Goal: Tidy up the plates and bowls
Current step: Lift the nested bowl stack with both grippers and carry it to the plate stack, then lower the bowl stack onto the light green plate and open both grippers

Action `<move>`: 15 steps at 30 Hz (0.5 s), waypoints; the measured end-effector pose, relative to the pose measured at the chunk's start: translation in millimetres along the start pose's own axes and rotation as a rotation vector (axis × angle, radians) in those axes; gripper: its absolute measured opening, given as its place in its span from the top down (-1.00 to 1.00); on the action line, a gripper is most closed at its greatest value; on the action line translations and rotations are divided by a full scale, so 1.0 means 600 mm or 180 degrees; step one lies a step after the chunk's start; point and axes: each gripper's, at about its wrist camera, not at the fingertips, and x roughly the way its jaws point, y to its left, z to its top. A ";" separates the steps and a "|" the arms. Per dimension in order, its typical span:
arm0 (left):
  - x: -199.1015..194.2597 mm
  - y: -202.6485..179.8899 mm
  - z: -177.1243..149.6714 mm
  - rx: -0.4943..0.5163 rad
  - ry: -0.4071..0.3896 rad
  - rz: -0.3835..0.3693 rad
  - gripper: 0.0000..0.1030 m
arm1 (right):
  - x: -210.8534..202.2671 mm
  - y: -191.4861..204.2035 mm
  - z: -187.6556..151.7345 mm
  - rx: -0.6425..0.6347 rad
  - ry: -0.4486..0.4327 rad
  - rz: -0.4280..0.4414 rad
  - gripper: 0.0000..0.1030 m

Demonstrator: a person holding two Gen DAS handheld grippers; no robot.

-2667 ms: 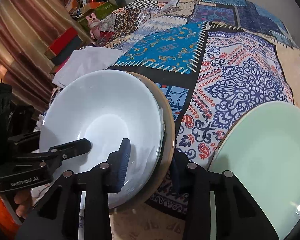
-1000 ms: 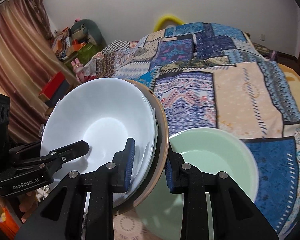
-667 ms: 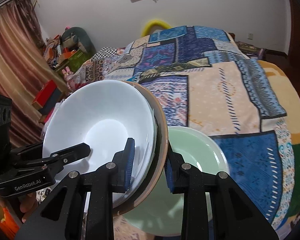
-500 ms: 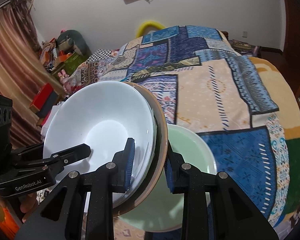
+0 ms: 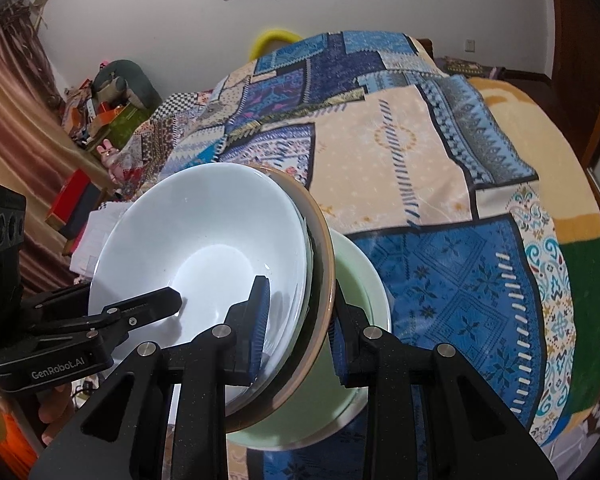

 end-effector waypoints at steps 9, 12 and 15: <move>0.034 0.011 -0.005 0.0005 0.0091 0.0025 0.27 | 0.026 -0.020 -0.017 0.0112 0.0158 0.0038 0.52; 0.034 0.006 -0.004 0.0024 0.0057 0.0004 0.26 | 0.027 -0.028 -0.023 0.0154 0.0175 0.0079 0.51; 0.036 0.006 -0.002 0.0020 0.0045 -0.0008 0.26 | 0.024 -0.023 -0.025 0.0105 0.0165 0.0067 0.46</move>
